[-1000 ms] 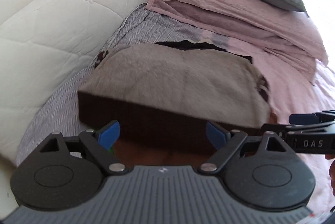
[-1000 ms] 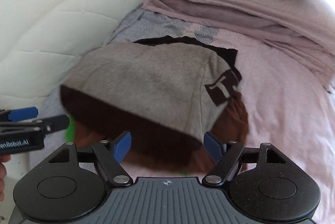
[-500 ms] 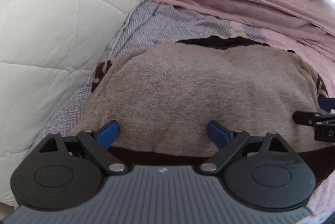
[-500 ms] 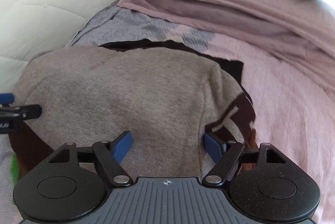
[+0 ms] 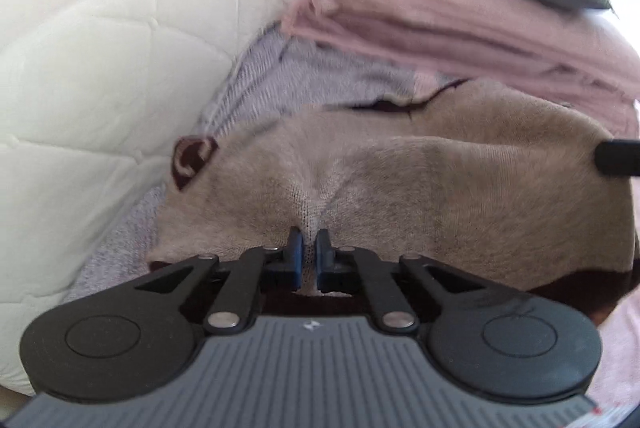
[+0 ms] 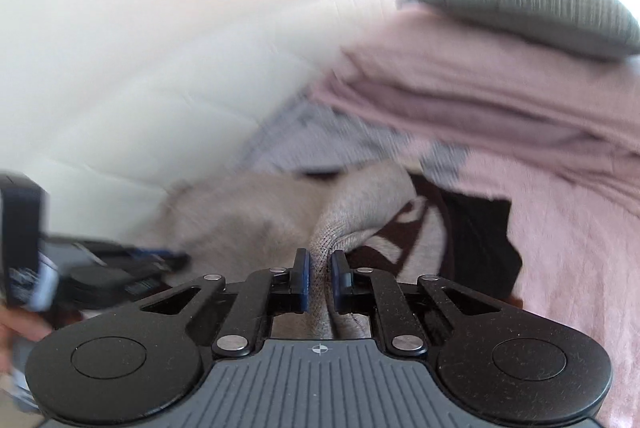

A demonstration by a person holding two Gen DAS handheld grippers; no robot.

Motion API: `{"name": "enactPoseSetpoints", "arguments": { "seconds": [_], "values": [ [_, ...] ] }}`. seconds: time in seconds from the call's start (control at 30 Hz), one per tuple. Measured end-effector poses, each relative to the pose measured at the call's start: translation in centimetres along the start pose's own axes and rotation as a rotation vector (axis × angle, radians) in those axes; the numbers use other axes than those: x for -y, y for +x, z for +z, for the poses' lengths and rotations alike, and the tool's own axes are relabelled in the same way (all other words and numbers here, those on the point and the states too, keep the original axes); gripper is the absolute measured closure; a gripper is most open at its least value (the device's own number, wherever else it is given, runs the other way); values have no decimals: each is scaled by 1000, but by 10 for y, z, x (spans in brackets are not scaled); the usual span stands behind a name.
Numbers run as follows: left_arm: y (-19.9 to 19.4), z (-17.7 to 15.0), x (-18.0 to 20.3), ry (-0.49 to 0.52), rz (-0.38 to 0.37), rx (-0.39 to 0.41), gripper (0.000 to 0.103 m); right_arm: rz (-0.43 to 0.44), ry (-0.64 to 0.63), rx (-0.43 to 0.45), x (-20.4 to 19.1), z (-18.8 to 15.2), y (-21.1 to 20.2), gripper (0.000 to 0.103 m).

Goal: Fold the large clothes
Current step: 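Lift the sweater off the stack with both grippers and drop it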

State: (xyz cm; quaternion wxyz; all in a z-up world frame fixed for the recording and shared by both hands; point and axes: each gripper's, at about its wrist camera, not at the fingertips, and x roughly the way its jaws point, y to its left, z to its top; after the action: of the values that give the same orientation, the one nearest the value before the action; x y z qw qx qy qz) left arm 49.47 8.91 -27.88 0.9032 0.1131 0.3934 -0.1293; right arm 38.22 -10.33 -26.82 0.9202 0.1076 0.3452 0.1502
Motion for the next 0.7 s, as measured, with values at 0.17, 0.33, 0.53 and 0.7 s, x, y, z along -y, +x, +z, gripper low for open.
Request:
{"name": "enactPoseSetpoints", "arguments": {
  "seconds": [0.17,0.33,0.53,0.7],
  "values": [
    [-84,22,27,-12,-82,140,100,30,62,115,-5,14,-69,96],
    [-170,42,79,24,-196,265,100,16,140,246,7,19,-151,97],
    [-267,60,164,84,-390,367,100,-77,197,489,33,22,-287,97],
    [-340,57,268,135,-623,403,100,-203,169,699,54,9,-421,103]
  ]
}}
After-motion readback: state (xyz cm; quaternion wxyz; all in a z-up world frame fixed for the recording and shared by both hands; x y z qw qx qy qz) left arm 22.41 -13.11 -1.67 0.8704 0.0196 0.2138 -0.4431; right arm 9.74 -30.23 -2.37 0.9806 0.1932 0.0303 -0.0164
